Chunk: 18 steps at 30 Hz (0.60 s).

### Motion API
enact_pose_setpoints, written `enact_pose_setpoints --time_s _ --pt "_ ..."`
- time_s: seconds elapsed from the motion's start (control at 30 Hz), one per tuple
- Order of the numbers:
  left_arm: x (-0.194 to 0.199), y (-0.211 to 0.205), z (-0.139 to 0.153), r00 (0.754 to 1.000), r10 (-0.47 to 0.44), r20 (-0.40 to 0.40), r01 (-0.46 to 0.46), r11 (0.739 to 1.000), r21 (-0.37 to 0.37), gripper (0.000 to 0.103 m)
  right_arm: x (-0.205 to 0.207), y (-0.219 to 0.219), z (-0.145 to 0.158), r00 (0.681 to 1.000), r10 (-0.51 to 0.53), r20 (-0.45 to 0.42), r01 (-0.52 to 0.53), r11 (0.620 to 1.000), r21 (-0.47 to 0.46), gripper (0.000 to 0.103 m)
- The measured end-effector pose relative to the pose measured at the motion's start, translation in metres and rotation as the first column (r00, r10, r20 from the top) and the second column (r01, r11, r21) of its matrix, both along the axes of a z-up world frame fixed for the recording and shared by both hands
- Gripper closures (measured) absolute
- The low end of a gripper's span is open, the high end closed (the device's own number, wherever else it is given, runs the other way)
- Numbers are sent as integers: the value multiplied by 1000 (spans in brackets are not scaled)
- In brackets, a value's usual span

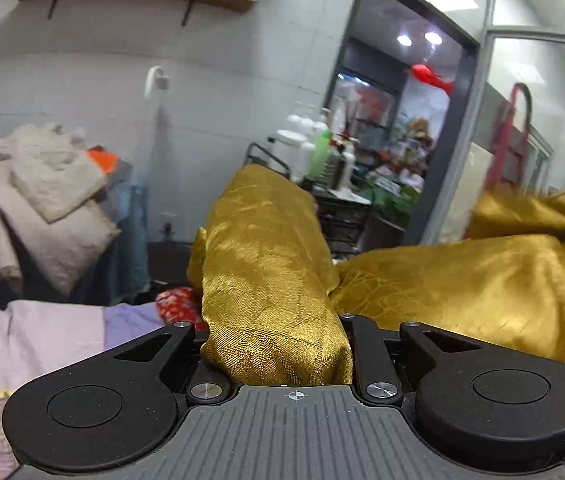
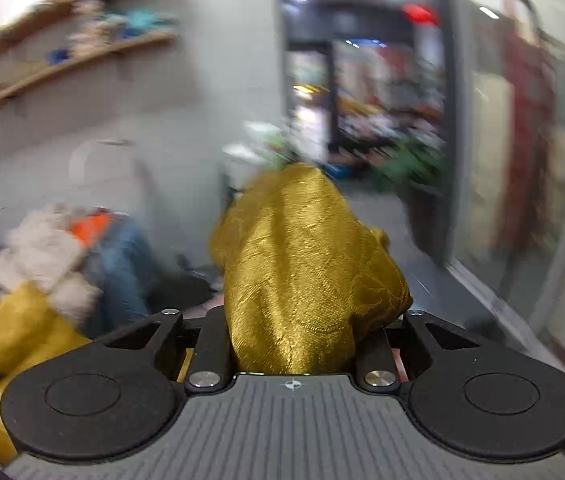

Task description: Fold large clothes

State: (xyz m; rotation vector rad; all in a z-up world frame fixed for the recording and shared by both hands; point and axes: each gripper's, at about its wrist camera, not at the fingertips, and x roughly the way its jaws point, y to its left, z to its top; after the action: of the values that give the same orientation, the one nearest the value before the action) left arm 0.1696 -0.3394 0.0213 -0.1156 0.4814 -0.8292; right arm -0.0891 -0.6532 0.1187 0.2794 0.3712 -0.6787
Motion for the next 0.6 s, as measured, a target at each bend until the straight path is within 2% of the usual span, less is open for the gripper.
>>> enact_pose_setpoints --time_s 0.03,0.07,0.1,0.13,0.17,0.2,0.27,0.4,0.6 --pt "4 7 -6 1000 -4 -25 3 1000 -28 42 -13 -13 -17 999 -10 36 9 999 44 67" --pt "7 12 -8 999 -12 -50 10 999 -46 33 -25 -24 -30 994 -6 105 -3 996 92 49" --pt "9 17 -9 998 -19 -56 16 999 -49 23 -36 -32 -40 986 -22 163 -1 990 138 37" --pt "12 19 -5 999 -18 -42 17 999 -36 17 -42 -38 -47 980 -31 197 -4 985 173 35" --pt "11 21 -3 1000 -10 -13 10 1000 -12 4 -43 -42 -51 977 -30 212 -11 982 190 33" --pt "12 25 -2 1000 5 22 -6 1000 9 0 -44 -45 -52 976 -38 212 -3 982 189 26" --pt "18 36 7 998 28 59 -30 999 32 0 -42 -45 -52 977 -68 200 34 985 171 17" --pt "9 59 12 998 33 45 -36 998 52 0 -47 -37 -55 974 -97 204 61 982 177 5" --pt "8 89 19 995 84 59 -89 992 93 0 -56 -29 -39 978 -131 161 110 985 135 1"
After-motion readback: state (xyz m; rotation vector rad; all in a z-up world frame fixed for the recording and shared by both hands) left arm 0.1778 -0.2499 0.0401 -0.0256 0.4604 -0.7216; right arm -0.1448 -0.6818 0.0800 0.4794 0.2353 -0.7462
